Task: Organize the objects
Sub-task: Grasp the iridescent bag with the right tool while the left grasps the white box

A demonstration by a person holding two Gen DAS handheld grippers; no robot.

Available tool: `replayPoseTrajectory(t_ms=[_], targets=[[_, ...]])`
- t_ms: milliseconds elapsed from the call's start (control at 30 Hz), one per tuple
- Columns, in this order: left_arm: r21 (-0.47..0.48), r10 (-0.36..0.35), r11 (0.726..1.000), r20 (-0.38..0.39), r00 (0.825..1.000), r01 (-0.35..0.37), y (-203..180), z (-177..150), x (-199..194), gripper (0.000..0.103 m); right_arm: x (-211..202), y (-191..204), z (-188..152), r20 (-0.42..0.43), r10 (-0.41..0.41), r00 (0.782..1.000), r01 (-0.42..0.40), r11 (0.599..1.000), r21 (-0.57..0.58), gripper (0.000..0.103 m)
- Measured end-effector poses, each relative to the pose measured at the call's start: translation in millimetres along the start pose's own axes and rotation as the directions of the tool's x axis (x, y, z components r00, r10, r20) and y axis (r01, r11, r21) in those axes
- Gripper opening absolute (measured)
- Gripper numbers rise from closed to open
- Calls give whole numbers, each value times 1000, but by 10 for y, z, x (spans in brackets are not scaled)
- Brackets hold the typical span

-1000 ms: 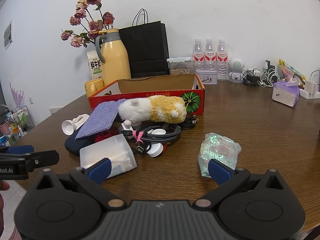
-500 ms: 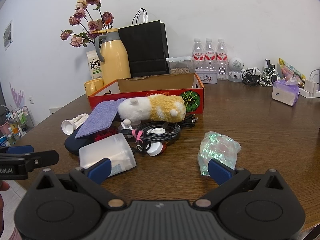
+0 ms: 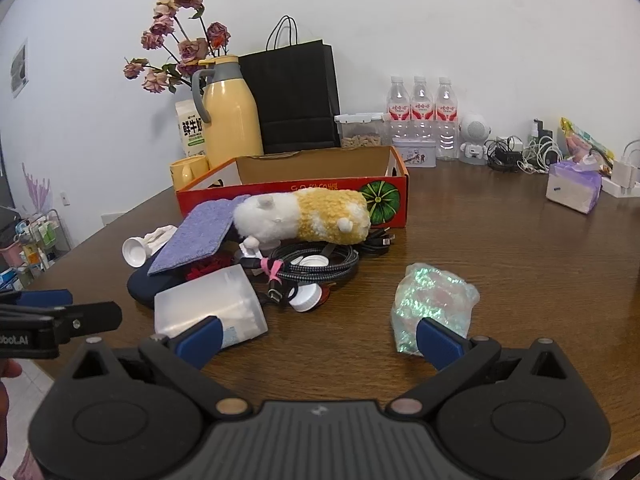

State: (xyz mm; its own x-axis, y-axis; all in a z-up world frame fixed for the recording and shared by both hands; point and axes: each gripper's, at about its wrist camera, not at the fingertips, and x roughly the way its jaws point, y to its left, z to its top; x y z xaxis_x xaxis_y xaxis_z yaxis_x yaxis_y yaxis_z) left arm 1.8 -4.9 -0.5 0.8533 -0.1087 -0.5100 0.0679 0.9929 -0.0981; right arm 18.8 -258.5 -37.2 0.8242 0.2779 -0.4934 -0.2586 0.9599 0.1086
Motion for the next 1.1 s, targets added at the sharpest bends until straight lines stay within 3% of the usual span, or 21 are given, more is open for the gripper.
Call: replayPoseTrajectory(t_ms=[400, 667, 733, 767, 833, 933, 1000, 1100], targets=[[113, -82, 989, -78, 994, 91, -303, 140, 512, 103, 137, -414, 110, 1, -73, 997, 73, 995, -66, 103], [142, -111, 982, -127, 986, 128, -419, 110, 789, 103, 405, -593, 63, -70, -52, 996, 45, 994, -99, 103], [152, -113, 979, -140, 984, 135, -453, 88, 834, 97, 444, -614, 63, -75, -40, 996, 32, 994, -103, 100], [157, -118, 978, -143, 983, 141, -472, 79, 848, 89, 462, -619, 62, -78, -35, 996, 27, 994, -105, 97], [173, -120, 975, -134, 984, 143, -502, 51, 869, 86, 500, -639, 53, -88, -22, 996, 14, 995, -100, 93], [195, -119, 971, -112, 986, 140, -550, 21, 854, 81, 544, -655, 29, -101, -5, 995, -3, 997, -80, 74], [203, -123, 969, -106, 987, 143, -562, 3, 828, 79, 547, -666, 21, -100, 7, 995, -14, 998, -64, 52], [214, -130, 965, -98, 987, 149, -561, -30, 775, 76, 512, -668, 29, -91, 29, 995, -33, 998, -49, 41]])
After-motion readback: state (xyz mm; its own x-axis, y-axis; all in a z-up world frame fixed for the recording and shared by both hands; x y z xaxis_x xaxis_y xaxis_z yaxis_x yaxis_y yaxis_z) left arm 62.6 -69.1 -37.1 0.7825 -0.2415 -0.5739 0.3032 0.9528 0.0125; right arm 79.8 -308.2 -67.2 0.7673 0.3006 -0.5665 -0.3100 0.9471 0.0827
